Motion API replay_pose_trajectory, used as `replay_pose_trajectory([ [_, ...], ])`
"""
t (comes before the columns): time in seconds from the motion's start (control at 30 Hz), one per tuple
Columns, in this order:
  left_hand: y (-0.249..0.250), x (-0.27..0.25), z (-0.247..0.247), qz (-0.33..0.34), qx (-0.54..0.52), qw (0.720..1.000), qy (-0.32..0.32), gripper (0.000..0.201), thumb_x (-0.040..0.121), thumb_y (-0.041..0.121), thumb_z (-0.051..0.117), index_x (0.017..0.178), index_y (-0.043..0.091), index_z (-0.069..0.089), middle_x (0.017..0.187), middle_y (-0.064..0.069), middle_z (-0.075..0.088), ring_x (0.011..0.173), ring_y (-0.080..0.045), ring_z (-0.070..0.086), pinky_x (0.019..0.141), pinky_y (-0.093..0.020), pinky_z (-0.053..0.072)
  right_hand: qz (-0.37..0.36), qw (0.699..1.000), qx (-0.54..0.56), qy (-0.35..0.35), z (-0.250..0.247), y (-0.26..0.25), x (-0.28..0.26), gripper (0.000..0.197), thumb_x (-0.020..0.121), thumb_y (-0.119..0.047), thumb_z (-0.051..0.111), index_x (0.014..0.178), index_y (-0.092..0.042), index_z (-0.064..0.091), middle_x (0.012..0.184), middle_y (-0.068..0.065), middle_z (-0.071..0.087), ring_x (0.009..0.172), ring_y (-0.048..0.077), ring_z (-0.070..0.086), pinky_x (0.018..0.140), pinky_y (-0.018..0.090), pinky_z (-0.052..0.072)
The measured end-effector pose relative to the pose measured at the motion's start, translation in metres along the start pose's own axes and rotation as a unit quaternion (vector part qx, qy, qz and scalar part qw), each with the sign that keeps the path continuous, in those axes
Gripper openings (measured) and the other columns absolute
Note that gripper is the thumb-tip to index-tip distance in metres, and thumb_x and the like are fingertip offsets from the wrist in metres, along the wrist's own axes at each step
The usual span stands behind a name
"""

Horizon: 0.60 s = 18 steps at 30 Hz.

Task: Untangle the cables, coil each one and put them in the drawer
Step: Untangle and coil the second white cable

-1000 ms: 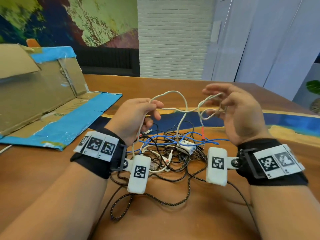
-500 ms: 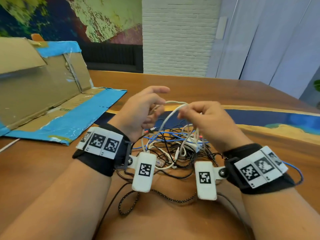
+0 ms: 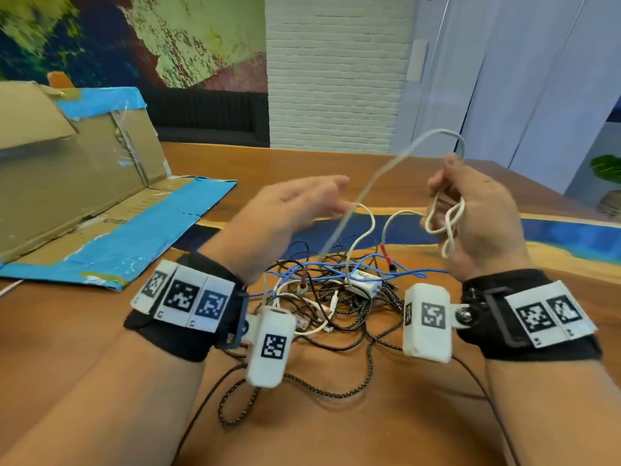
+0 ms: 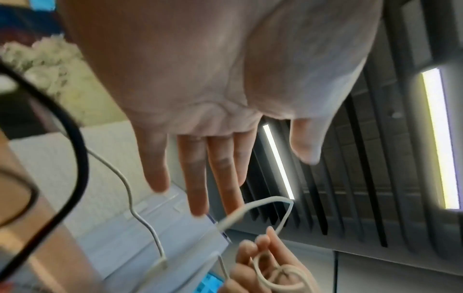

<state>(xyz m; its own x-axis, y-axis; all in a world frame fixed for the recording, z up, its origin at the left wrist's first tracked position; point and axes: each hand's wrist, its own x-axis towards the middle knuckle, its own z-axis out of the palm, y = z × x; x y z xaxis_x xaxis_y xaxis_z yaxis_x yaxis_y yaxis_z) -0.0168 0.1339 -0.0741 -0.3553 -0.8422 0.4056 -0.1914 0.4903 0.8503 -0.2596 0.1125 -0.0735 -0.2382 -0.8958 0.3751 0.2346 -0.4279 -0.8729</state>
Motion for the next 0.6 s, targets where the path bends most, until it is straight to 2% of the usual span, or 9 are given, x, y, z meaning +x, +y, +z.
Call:
replay_pose_trajectory([
  [0.07, -0.002, 0.001, 0.011, -0.030, -0.029, 0.997, -0.066, 0.033, 0.097, 0.031, 0.058, 0.127, 0.019, 0.064, 0.086, 0.000, 0.076, 0.095, -0.018, 0.073, 0.092, -0.027, 0.055, -0.004, 1.000, -0.006, 0.016, 0.000, 0.002, 0.000, 0.038, 0.100, -0.034, 0.062, 0.066, -0.019, 0.068, 0.065, -0.003, 0.058, 0.051, 0.013, 0.041, 0.051, 0.034, 0.031],
  [0.13, -0.005, 0.001, 0.010, -0.040, 0.010, 0.997, -0.067, 0.019, 0.098, 0.026, 0.059, 0.107, 0.020, 0.075, 0.066, 0.003, 0.067, 0.074, -0.023, 0.069, 0.087, -0.034, 0.059, -0.011, 0.998, -0.032, 0.046, -0.005, 0.004, 0.004, 0.033, 0.099, -0.034, 0.064, 0.070, -0.019, 0.071, 0.067, -0.004, 0.060, 0.052, 0.013, 0.043, 0.052, 0.033, 0.033],
  [0.17, -0.007, 0.002, 0.007, -0.044, -0.003, 0.998, -0.050, 0.020, 0.098, 0.028, 0.058, 0.096, 0.021, 0.076, 0.062, 0.004, 0.063, 0.065, -0.023, 0.065, 0.083, -0.038, 0.060, -0.018, 0.997, -0.049, 0.062, -0.010, 0.005, 0.007, 0.028, 0.098, -0.032, 0.066, 0.074, -0.020, 0.073, 0.068, -0.005, 0.060, 0.053, 0.012, 0.045, 0.053, 0.031, 0.036],
  [0.23, -0.009, 0.005, -0.003, -0.055, -0.114, 0.992, 0.013, 0.026, 0.101, 0.027, 0.052, 0.087, 0.017, 0.071, 0.063, 0.004, 0.056, 0.051, -0.017, 0.055, 0.063, -0.035, 0.058, -0.038, 0.992, -0.106, 0.061, -0.017, 0.008, 0.011, 0.010, 0.095, -0.022, 0.071, 0.087, -0.023, 0.076, 0.074, -0.006, 0.063, 0.062, 0.008, 0.056, 0.061, 0.025, 0.045],
  [0.3, -0.010, 0.010, -0.011, -0.064, -0.197, 0.974, 0.094, 0.027, 0.107, 0.024, 0.044, 0.088, 0.015, 0.061, 0.065, 0.004, 0.047, 0.044, -0.011, 0.038, 0.042, -0.023, 0.042, -0.036, 0.984, -0.175, 0.009, -0.020, 0.010, 0.013, 0.021, 0.091, -0.012, 0.073, 0.105, -0.028, 0.074, 0.099, -0.004, 0.070, 0.093, 0.004, 0.066, 0.078, 0.018, 0.048],
  [0.33, -0.011, 0.012, -0.015, -0.072, -0.208, 0.967, 0.127, 0.027, 0.108, 0.024, 0.041, 0.089, 0.016, 0.058, 0.065, 0.005, 0.045, 0.044, -0.009, 0.032, 0.038, -0.020, 0.032, -0.021, 0.982, -0.188, -0.019, -0.020, 0.010, 0.013, 0.028, 0.091, -0.011, 0.072, 0.112, -0.029, 0.073, 0.111, -0.004, 0.070, 0.107, 0.002, 0.064, 0.081, 0.014, 0.047],
  [0.4, -0.015, 0.014, -0.018, -0.081, -0.202, 0.960, 0.176, 0.027, 0.109, 0.025, 0.039, 0.090, 0.018, 0.057, 0.060, 0.007, 0.043, 0.043, -0.007, 0.026, 0.035, -0.019, 0.022, 0.010, 0.983, -0.176, -0.048, -0.016, 0.008, 0.009, 0.031, 0.094, -0.012, 0.068, 0.120, -0.028, 0.071, 0.120, -0.006, 0.069, 0.110, -0.005, 0.062, 0.078, 0.011, 0.043],
  [0.47, -0.019, 0.014, -0.021, -0.075, -0.190, 0.957, 0.206, 0.028, 0.110, 0.026, 0.039, 0.092, 0.019, 0.058, 0.057, 0.007, 0.041, 0.043, -0.008, 0.025, 0.035, -0.019, 0.021, 0.019, 0.983, -0.168, -0.066, -0.011, 0.008, 0.006, 0.029, 0.097, -0.015, 0.065, 0.122, -0.026, 0.071, 0.123, -0.006, 0.070, 0.105, -0.007, 0.063, 0.081, 0.017, 0.043],
  [0.6, -0.010, 0.010, -0.022, -0.019, -0.219, 0.957, 0.187, 0.028, 0.109, 0.024, 0.040, 0.096, 0.017, 0.063, 0.058, 0.005, 0.037, 0.044, -0.009, 0.023, 0.038, -0.021, 0.018, -0.006, 0.975, -0.191, -0.112, 0.007, 0.017, -0.003, 0.040, 0.095, -0.013, 0.067, 0.132, -0.029, 0.065, 0.132, -0.005, 0.066, 0.119, -0.003, 0.061, 0.094, 0.019, 0.047],
])
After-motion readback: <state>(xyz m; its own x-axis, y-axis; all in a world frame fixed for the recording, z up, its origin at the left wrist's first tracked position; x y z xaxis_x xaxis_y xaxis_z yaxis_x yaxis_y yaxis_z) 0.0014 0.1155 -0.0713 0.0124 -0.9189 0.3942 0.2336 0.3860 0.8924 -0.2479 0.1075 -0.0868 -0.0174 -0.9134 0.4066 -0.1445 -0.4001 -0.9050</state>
